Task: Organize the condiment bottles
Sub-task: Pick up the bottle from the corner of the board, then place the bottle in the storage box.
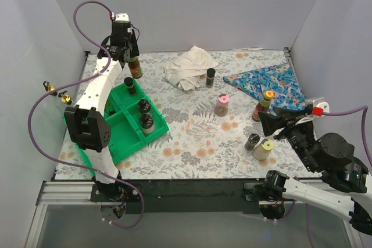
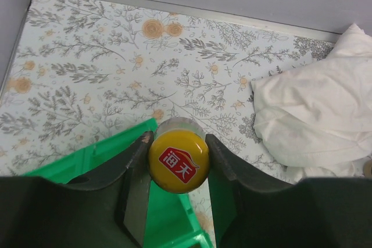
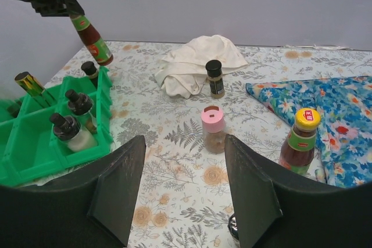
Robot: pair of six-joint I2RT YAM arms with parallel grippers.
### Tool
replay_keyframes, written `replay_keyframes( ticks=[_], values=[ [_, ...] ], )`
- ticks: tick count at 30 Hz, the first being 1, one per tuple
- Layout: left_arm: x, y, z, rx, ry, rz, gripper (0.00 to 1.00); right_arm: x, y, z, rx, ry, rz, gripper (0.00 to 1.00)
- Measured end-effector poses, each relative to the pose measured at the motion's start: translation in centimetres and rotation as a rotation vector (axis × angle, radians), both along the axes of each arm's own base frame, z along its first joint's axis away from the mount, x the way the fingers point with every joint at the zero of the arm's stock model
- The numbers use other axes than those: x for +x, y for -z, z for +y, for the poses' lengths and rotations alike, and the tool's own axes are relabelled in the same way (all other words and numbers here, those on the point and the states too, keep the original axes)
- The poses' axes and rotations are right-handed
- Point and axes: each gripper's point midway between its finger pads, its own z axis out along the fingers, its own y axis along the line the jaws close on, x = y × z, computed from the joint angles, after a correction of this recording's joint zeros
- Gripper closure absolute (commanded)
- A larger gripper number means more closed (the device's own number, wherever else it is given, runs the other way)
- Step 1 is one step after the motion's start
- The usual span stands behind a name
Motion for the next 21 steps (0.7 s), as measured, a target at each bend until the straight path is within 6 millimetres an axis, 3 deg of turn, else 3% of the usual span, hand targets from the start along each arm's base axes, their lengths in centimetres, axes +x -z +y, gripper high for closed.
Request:
replay_keyframes(
  ticks=[9, 12, 16, 21],
  values=[
    [-8.3, -9.3, 2.1, -0.024, -0.037, -0.106, 1.0, -0.1, 0.0, 0.1, 0.001, -0.009, 0.0, 0.35],
    [-10.7, -11.0, 2.4, -0.041, -0.037, -0.125, 1.0, -0.1, 0.0, 0.3, 0.002, -0.017, 0.002, 0.35],
    [-14.4, -11.2, 2.8, -0.063, -0.034, -0.109, 1.0, -0.2, 0.0, 0.6, 0.005, -0.031, 0.005, 0.35],
    [-19.1, -8.0, 3.6, -0.063, -0.04, -0.032, 1.0, -0.4, 0.0, 1.0, 0.023, -0.051, 0.014, 0.35]
  ],
)
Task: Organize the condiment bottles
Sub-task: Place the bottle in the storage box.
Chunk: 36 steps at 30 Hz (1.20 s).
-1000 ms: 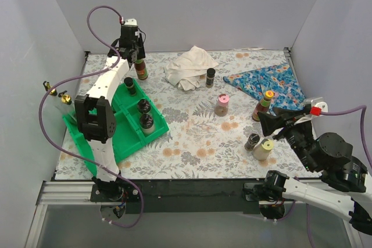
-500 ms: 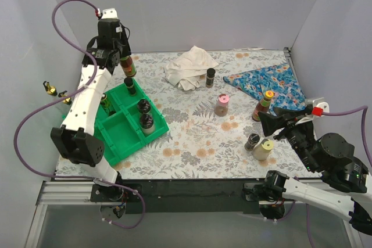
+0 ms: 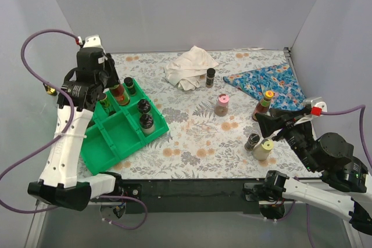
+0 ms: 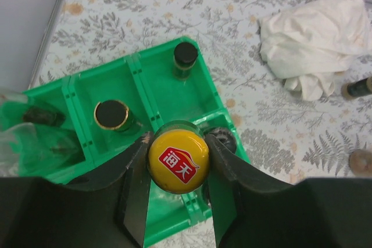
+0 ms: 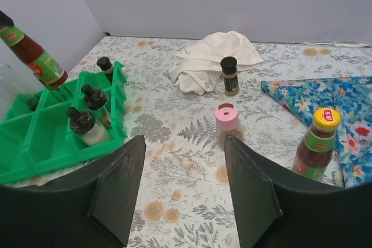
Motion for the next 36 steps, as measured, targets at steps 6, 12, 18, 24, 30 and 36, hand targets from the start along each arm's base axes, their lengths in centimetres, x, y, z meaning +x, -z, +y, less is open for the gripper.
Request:
replay_keyframes(
  ticks=[6, 12, 18, 24, 30, 36],
  values=[
    [-3.2, 3.8, 0.8, 0.011, -0.016, 0.079, 1.0, -0.3, -0.1, 0.4, 0.016, -0.023, 0.013, 0.35],
    [-5.5, 7.6, 1.9, 0.039, -0.056, 0.123, 1.0, -0.5, -0.3, 0.6, 0.039, -0.038, 0.022, 0.35],
    [-5.8, 9.3, 2.8, 0.05, -0.106, 0.111, 1.0, -0.5, -0.1, 0.8, 0.04, -0.044, 0.032, 0.35],
    [-5.8, 11.2, 3.3, 0.032, -0.16, 0.074, 1.0, -0.4, 0.1, 1.3, 0.03, -0.052, 0.043, 0.35],
    [-5.4, 13.3, 3.2, 0.004, -0.188, 0.088, 1.0, -0.5, 0.1, 1.5, 0.024, -0.056, 0.049, 0.35],
    [-5.4, 15.7, 3.3, -0.005, -0.224, 0.118, 0.89, -0.5, 0.1, 1.4, 0.021, -0.055, 0.05, 0.35]
  ],
)
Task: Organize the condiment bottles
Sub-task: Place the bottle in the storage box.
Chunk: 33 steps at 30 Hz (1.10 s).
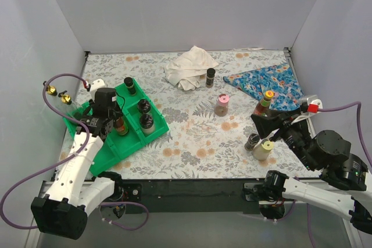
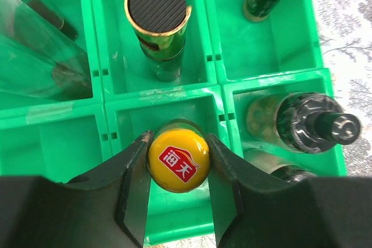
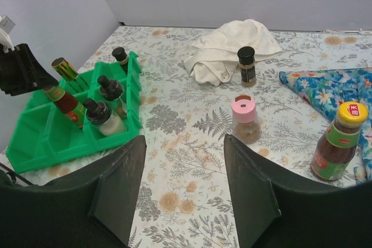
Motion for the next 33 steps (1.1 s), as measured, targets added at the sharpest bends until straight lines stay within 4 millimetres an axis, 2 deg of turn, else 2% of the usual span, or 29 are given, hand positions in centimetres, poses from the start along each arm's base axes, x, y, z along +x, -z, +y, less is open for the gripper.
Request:
replay_keyframes(
  ticks=[1, 5, 6, 8, 9, 14, 17, 22, 26, 30, 33],
  values=[
    [-0.1, 0.4, 0.1, 0.001, -0.006, 0.005, 0.87, 0.0, 0.0, 0.0, 0.0, 0.0, 0.0, 0.35],
    [0.1, 0.8, 0.2, -0.001, -0.017, -0.004, 0.66, 0.0, -0.2, -0.1, 0.003, 0.0, -0.001, 0.35],
    [0.2, 0.8, 0.1, -0.003, -0.017, -0.007, 0.55, 0.0, -0.2, -0.1, 0.005, 0.0, -0.002, 0.35],
    [0.2, 0.9, 0.1, -0.002, -0.015, -0.007, 0.45, -0.1, -0.2, -0.1, 0.006, 0.0, 0.001, 0.35],
    [0.3, 0.8, 0.1, -0.005, -0.015, -0.012, 0.36, -0.1, -0.1, -0.1, 0.007, -0.001, 0.003, 0.35],
    [0.6, 0.2, 0.0, -0.013, -0.017, -0.032, 0.19, -0.1, -0.1, 0.0, 0.012, -0.007, 0.007, 0.35],
    [0.9, -1.4, -0.1, -0.018, -0.016, -0.061, 0.04, -0.1, -0.1, 0.0, 0.013, -0.007, 0.008, 0.35],
    [1.8, -5.0, -1.6, -0.071, 0.061, -0.132, 0.02, -0.2, 0.1, 0.1, 0.019, -0.006, 0.02, 0.35],
    [2.6, -8.4, -4.2, -0.148, 0.189, -0.183, 0.02, -0.3, 0.4, 0.1, 0.02, -0.005, 0.036, 0.35],
    [3.0, -10.9, -6.9, -0.229, 0.313, -0.221, 0.02, -0.3, 0.7, 0.2, 0.022, -0.008, 0.051, 0.36],
    [3.3, -12.1, -9.1, -0.303, 0.404, -0.226, 0.05, -0.3, 0.9, 0.2, 0.022, -0.007, 0.061, 0.36]
  ],
)
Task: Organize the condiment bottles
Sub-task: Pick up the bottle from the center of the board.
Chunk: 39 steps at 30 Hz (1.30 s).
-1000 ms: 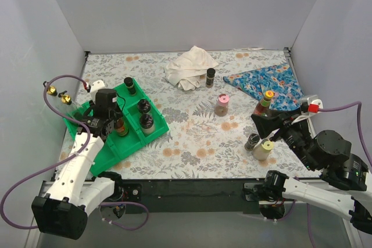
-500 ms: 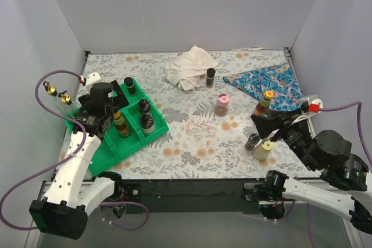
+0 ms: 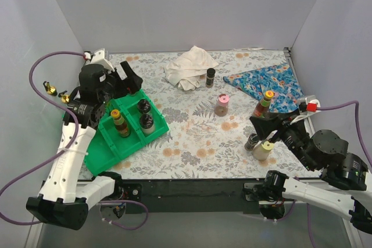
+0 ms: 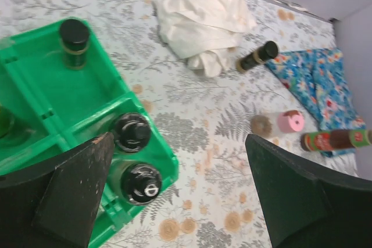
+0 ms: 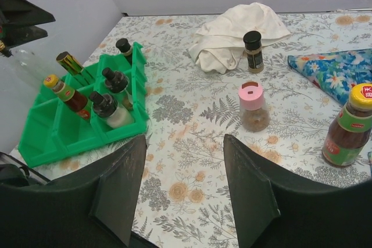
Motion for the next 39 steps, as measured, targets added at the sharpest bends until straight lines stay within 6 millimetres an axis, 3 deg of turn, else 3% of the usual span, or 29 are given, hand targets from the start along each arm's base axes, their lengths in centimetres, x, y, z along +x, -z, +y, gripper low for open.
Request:
replay_keyframes(
  ticks=[5, 11, 19, 28, 39],
  values=[
    [0.2, 0.0, -5.4, -0.091, 0.181, 0.027, 0.05, 0.0, 0.1, 0.1, 0.002, 0.003, 0.009, 0.37],
    [0.0, 1.3, -15.4, -0.075, 0.403, 0.096, 0.07, 0.4, -0.3, 1.0, -0.023, -0.002, 0.02, 0.38],
    [1.9, 4.6, -25.2, 0.021, 0.486, 0.134, 0.08, 0.3, -0.5, 0.9, -0.008, -0.003, 0.022, 0.39],
    [3.5, 12.7, -30.6, 0.15, 0.544, 0.191, 0.07, 0.0, -1.1, -0.2, 0.027, 0.012, 0.005, 0.39],
    [5.0, 16.6, -36.4, 0.313, 0.666, 0.093, 0.14, -0.2, -1.5, -1.9, 0.049, 0.039, -0.02, 0.39]
  ],
)
